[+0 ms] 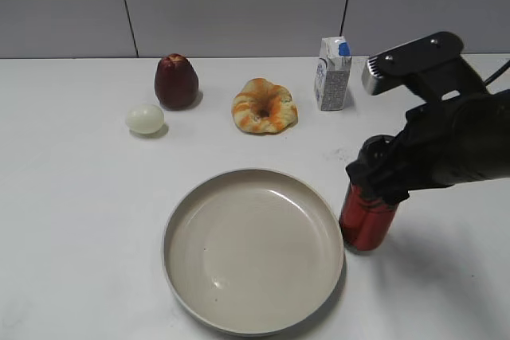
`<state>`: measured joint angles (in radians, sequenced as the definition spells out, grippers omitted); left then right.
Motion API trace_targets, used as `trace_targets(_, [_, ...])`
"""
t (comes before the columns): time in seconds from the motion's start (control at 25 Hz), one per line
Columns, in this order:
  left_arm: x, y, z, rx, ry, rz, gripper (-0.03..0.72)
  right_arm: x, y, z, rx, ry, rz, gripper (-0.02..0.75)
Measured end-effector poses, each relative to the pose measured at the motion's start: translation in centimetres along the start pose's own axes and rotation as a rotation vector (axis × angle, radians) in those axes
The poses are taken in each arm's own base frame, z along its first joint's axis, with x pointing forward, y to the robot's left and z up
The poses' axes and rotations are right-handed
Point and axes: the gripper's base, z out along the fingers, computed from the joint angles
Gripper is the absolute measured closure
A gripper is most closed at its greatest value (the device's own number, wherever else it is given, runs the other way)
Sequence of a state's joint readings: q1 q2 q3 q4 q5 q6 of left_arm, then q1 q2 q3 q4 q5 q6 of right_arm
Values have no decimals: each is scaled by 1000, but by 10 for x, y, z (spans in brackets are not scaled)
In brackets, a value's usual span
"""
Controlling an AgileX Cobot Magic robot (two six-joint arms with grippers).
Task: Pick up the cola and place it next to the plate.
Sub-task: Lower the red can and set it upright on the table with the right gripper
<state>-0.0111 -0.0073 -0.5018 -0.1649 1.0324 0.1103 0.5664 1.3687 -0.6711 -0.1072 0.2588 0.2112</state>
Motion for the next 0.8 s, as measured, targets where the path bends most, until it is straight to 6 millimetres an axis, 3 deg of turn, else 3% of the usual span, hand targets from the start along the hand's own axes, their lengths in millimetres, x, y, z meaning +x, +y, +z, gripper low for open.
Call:
trace_targets(0.36, [0,0,0,0,0,0,461,3,0,12,1,25,6,225])
trace_targets(0.52, [0,0,0,0,0,0,461,0,0,10,5,38,12,124])
trace_targets(0.64, [0,0,0,0,0,0,461,-16,0,-6,16,35,14,97])
trace_targets(0.8, [0,0,0,0,0,0,461,-50,-1,-54,51,-11,-5,92])
